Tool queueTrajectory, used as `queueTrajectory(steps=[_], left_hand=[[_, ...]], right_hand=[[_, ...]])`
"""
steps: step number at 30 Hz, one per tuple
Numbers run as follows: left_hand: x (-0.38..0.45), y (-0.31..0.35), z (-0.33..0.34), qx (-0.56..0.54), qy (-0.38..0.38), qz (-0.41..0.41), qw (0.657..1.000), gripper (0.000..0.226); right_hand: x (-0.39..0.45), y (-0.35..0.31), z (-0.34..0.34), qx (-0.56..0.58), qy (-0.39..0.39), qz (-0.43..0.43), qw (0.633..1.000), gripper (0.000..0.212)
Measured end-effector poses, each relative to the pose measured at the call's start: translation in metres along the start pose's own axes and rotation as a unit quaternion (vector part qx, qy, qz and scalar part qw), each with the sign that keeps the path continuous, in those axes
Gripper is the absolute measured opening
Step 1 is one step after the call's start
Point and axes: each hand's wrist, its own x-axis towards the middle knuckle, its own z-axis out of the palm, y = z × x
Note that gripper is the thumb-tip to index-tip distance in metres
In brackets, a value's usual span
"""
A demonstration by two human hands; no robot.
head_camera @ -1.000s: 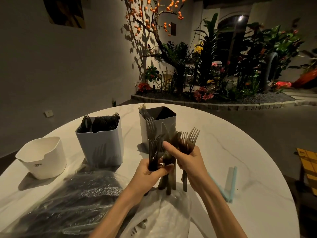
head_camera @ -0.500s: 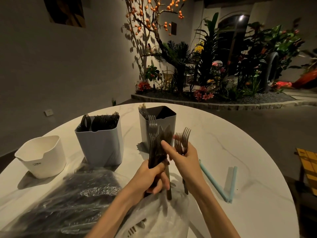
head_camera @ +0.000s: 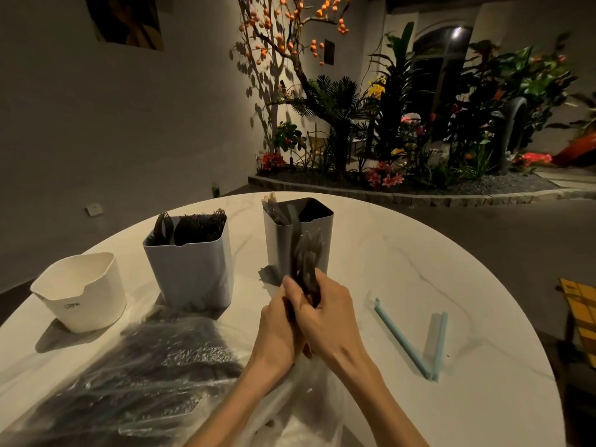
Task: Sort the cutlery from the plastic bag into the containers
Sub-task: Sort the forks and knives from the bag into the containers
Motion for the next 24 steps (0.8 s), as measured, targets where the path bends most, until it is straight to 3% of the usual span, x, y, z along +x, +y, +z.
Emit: queueTrajectory(steps=[3,6,9,12,15,18,21,24], left_hand=[[0.003,-0.004,0.003,0.068,0.008,0.034,0.997,0.010],[0.002,-0.008,0.001,0.053,-0.025,0.025,0.998,0.008],[0.005,-0.008,-0.003,0.050,0.001,0.024,0.998,0.013],[0.012,-0.001,-0.015,-0.001,0.032,0.024,0.999,0.023],[0.018,0.001,-0.025,-0.049,-0.001,-0.004,0.999,0.033],[0.022,-0.006,-0.025,0.044,-0.053,-0.018,0.997,0.030],[0.029,-0.019,-0.027,0.172,-0.046,0.016,0.984,0.024],[0.029,-0.016,-0.030,0.159,-0.033,0.017,0.987,0.026]], right_hand=[[0.005,-0.010,-0.008,0.161,0.052,0.027,0.985,0.019],[0.015,-0.016,-0.030,0.239,0.133,0.034,0.961,0.024],[0.023,-0.010,-0.049,0.280,0.196,0.091,0.935,0.027],[0.028,-0.002,-0.056,0.296,0.139,0.169,0.930,0.029],[0.030,0.006,-0.050,0.258,0.041,0.227,0.938,0.035],[0.029,0.013,-0.042,0.250,-0.002,0.227,0.941,0.038],[0.026,0.016,-0.040,0.315,-0.021,0.220,0.923,0.039],[0.027,0.019,-0.038,0.307,-0.019,0.213,0.927,0.038]])
